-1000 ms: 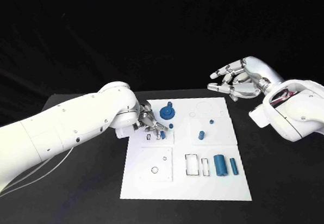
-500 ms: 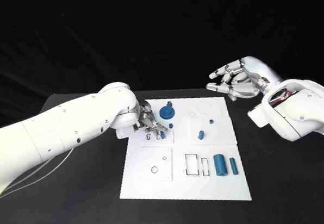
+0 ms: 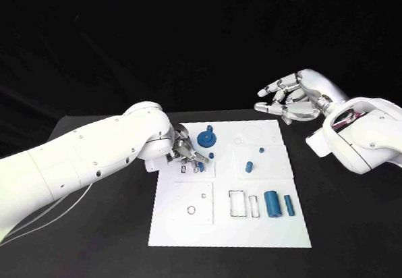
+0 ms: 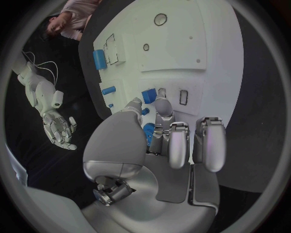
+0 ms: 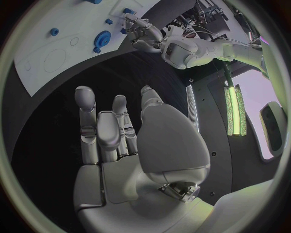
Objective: Assemble the parts on the task board
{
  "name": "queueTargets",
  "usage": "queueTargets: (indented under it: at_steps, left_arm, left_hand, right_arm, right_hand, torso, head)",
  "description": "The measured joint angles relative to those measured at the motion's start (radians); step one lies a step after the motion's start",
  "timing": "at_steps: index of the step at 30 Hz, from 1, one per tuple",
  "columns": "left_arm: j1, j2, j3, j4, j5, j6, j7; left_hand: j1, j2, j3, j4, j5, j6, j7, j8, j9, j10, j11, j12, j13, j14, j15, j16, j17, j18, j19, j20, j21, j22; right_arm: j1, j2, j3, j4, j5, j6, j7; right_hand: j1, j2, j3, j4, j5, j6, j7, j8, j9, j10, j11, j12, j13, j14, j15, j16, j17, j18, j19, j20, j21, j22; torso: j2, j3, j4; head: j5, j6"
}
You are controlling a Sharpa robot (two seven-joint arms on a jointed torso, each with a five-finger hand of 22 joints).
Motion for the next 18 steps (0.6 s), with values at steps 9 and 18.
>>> queueTargets:
  at_steps: [9, 18]
  left_arm:
    - [0.0, 0.002, 0.0, -0.001, 0.001, 0.0, 0.0]
    - [0.0, 0.005, 0.0, -0.002, 0.002, 0.001, 0.0]
  left_hand:
    - [0.005, 0.005, 0.0, 0.0, 0.0, 0.0, 0.0, 0.0, 0.0, 0.0, 0.0, 0.0, 0.0, 0.0, 0.0, 0.001, 0.0, 0.0, 0.0, 0.0, 0.0, 0.0]
    - [0.022, 0.022, 0.008, -0.002, 0.0, 0.0, 0.0, 0.0, 0.0, 0.0, 0.0, 0.004, 0.003, 0.0, 0.0, 0.001, 0.0, 0.0, 0.0, 0.0, 0.0, 0.0]
  right_arm:
    - [0.0, 0.003, 0.0, -0.002, 0.0, 0.0, -0.002]
    - [0.0, 0.004, 0.0, -0.002, 0.0, 0.0, -0.003]
  right_hand:
    - [0.0, 0.0, 0.0, 0.0, 0.0, 0.0, 0.0, 0.0, 0.0, 0.0, 0.0, 0.0, -0.002, 0.0, 0.0, -0.004, -0.002, 0.0, 0.0, 0.0, -0.006, -0.002]
    - [0.0, 0.0, 0.0, 0.0, 0.008, -0.003, 0.003, 0.0, 0.0, 0.0, 0.0, 0.0, -0.005, 0.0, 0.0, -0.004, -0.003, 0.0, 0.0, 0.0, -0.01, -0.003]
  torso:
    - [0.0, 0.0, 0.002]
    - [0.0, 0.0, 0.0026]
  head:
    - [-0.004, 0.0]
    - [-0.004, -0.001]
